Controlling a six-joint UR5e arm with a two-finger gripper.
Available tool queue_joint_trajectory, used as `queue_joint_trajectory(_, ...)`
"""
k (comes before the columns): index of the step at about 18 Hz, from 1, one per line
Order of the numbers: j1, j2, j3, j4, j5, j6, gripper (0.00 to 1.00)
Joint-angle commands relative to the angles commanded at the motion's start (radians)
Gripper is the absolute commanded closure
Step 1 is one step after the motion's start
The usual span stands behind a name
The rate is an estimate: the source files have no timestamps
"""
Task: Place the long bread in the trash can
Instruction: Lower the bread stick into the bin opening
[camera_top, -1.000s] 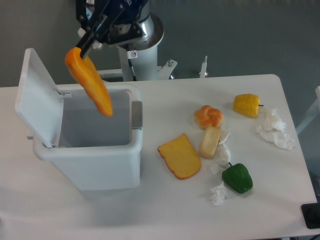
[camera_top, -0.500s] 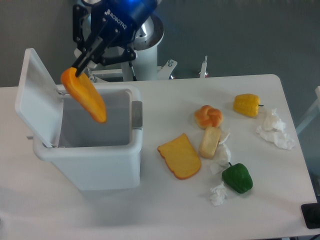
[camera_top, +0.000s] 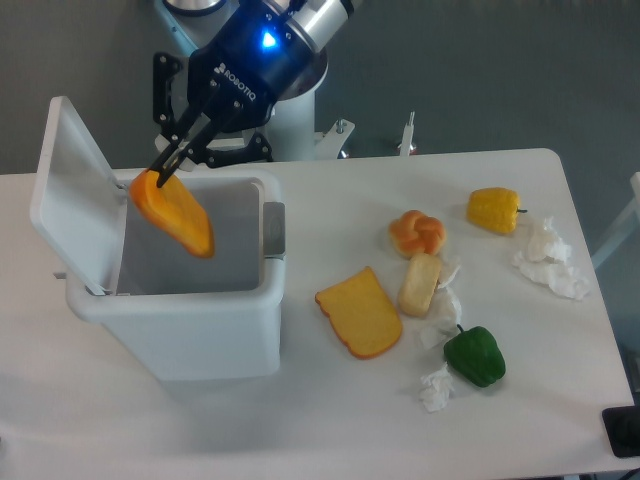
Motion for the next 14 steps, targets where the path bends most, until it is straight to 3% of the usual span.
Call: queue_joint_trajectory(14,0.000,-0.014,-0.058,0.000,0.009,0.003,0.90)
